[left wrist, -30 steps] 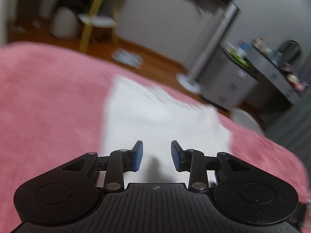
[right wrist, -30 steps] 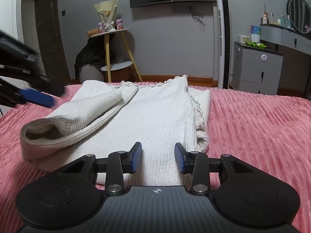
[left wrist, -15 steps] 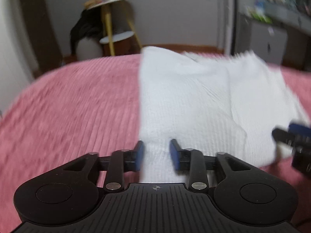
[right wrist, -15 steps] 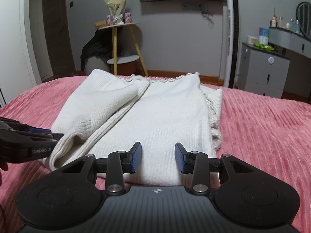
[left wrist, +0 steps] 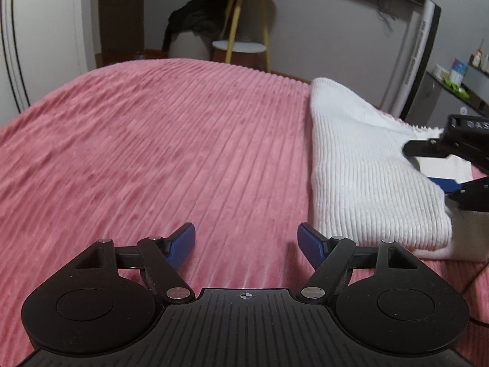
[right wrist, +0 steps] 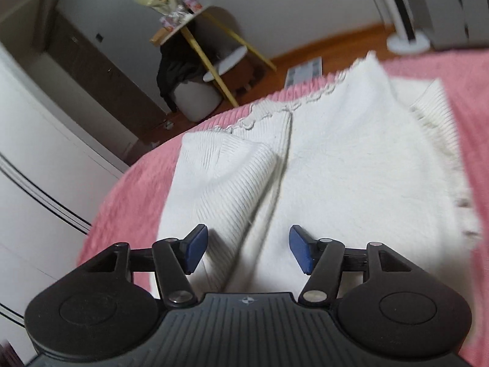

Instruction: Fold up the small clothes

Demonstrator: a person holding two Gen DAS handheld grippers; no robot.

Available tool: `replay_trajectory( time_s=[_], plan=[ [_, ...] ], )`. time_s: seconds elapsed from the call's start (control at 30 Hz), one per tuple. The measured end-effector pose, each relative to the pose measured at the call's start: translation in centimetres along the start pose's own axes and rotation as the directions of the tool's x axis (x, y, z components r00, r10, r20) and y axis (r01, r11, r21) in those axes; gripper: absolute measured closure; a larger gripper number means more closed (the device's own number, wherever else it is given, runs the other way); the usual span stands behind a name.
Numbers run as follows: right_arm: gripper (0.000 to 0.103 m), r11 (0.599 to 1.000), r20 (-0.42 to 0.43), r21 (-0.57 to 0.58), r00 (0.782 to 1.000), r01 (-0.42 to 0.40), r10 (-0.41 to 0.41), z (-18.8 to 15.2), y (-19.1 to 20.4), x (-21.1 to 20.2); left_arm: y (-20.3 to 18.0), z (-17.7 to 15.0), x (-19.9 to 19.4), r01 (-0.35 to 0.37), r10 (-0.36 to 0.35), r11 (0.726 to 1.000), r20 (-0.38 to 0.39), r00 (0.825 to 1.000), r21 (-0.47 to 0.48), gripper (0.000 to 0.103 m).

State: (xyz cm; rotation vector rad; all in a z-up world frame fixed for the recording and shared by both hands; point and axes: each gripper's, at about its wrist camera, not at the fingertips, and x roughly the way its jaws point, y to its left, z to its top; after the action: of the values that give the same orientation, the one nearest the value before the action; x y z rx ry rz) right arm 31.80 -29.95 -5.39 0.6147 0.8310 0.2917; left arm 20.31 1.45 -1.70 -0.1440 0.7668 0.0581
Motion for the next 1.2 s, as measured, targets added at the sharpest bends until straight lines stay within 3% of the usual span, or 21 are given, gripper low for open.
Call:
replay_trajectory(
  time_s=[0.13,0.2,0.3,0.4,0.47,0.57,0.63,0.7,0.83,0.9,0.97,1.03,1.1,1.17,1.2],
  plan=[
    [0.043,0.998,-0.042,0.06,0.999,-0.017,0.019,0.9,0.3,2.1,0.4,-0.3,0.2,0.03,-0.03,0.999,-0.002,1.0,-0.024,0.02],
    [0.049,1.0,-0.05,0.022,0.999,-0.009,0.01,1.0,0.8,2.6,0.3,-0.5,0.3,0.032,-0.032,0.999,0.004,0.999,-0.022,0.019],
    [0.05,1.0,-0.068,-0.006,0.998,0.005,-0.005,1.0,1.4,3.0,0.2,-0.6,0.4,0.035,-0.035,0.999,0.013,0.999,-0.021,0.019],
    [0.068,1.0,-0.067,-0.007,0.998,0.009,-0.01,1.3,1.4,3.1,0.1,-0.6,0.2,0.038,-0.038,0.999,0.026,0.999,-0.019,0.018],
    [0.087,0.998,-0.045,-0.06,0.998,0.029,-0.032,1.4,2.3,2.7,0.2,-0.7,0.0,0.047,-0.046,0.999,0.033,0.998,-0.023,0.017],
    [0.089,0.978,0.024,-0.197,0.997,0.072,-0.068,1.4,4.4,1.3,0.5,-0.6,-0.1,0.057,-0.055,0.997,0.04,0.998,-0.044,0.017],
    [0.089,0.943,0.102,-0.307,0.99,0.127,-0.1,1.3,6.1,0.0,0.8,-0.6,-0.3,0.063,-0.06,0.996,0.044,0.997,-0.057,0.017],
    [0.089,0.883,0.19,-0.42,0.972,0.209,-0.14,1.1,7.4,-1.4,1.0,-0.5,-0.4,0.078,-0.074,0.995,0.05,0.996,-0.066,0.016],
    [0.089,0.73,0.354,-0.544,0.902,0.414,-0.248,0.3,7.5,-3.0,0.9,-0.5,-0.3,0.092,-0.089,0.993,0.05,0.995,-0.069,0.016],
    [0.089,0.703,0.37,-0.527,0.874,0.477,-0.315,0.7,6.1,-2.6,0.7,-0.7,-0.1,0.091,-0.089,0.994,0.045,0.995,-0.059,0.016],
    [0.086,0.724,0.315,-0.489,0.872,0.487,-0.374,1.4,4.2,-1.7,0.5,-0.8,0.0,0.089,-0.087,0.995,0.037,0.995,-0.044,0.016],
    [0.082,0.777,0.24,-0.429,0.887,0.461,-0.394,1.8,2.7,-1.3,0.3,-0.8,0.0,0.094,-0.093,0.995,0.035,0.995,-0.035,0.015],
    [0.072,0.865,0.214,-0.332,0.923,0.376,-0.319,2.1,1.5,-2.8,0.2,-0.8,0.0,0.109,-0.108,0.993,0.032,0.994,-0.035,0.012],
    [0.047,0.941,0.171,-0.228,0.961,0.251,-0.215,2.5,0.4,-3.8,-0.1,-1.0,0.1,0.118,-0.118,0.993,0.028,0.993,-0.029,0.012],
    [0.046,0.961,0.151,-0.196,0.974,0.195,-0.167,2.5,-0.3,-4.2,-0.4,-1.1,0.1,0.119,-0.119,0.993,0.025,0.993,-0.016,0.012]
  ],
)
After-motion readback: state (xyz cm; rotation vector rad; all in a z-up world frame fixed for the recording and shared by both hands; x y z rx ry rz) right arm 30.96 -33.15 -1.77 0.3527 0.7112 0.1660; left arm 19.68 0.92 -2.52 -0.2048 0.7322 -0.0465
